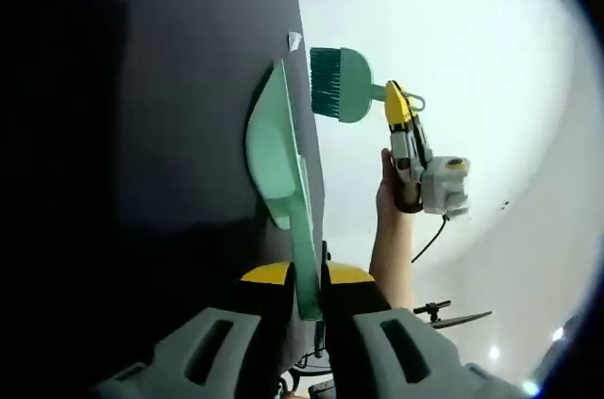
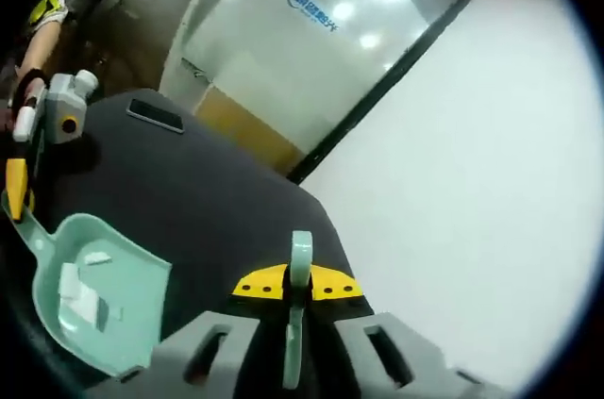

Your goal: Pick up the broom and sweep the trash on the tabletop into the dustpan.

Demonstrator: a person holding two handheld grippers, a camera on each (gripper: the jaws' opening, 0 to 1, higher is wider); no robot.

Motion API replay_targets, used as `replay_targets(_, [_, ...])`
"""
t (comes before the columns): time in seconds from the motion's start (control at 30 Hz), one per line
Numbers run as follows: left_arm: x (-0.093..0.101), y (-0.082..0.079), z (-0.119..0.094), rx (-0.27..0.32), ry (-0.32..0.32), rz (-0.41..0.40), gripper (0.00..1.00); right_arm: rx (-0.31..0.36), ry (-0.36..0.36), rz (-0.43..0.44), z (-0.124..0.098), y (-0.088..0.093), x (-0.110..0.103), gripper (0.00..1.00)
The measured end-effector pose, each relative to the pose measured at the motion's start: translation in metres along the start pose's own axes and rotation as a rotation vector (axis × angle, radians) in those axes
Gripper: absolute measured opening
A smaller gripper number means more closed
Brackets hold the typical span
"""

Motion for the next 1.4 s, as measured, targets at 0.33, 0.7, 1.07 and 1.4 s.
replay_targets(0.33, [-0.003, -0.004, -0.003, 0.020, 0.007, -0.022, 0.09, 0.013, -0.010, -0.001, 0.059, 0.019, 0.013, 0.04])
replay_targets(0.7, [-0.002, -0.004, -0.004, 0.027, 0.018, -0.025, 0.09, 0.076, -0.300, -0.044, 0.001, -0.005, -0.028, 0.04])
replay_targets(1.07, [-0.002, -0.014, -0.006, 0.038, 0.013, -0.006, 0.09, 0.099, -0.272, -0.040, -0.052, -0.040, -0.023, 0.06])
replay_targets(1.4, [-0.008, -0.059, -0.012, 0.047, 0.012, -0.016, 0.10, 0.132, -0.265, 0.021, -0.049, -0.053, 0.003, 0.04])
Point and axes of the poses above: the point that each gripper's makers call its tool centre point, and the gripper's own axes: z roughly forward along the fingers, x roughly to its right, y roughly out of its underside, the point moved 9 cm from there along -z, roughly backward along the fingers, and after that the axes turned 5 degrees about y, right-handed, at the moved point
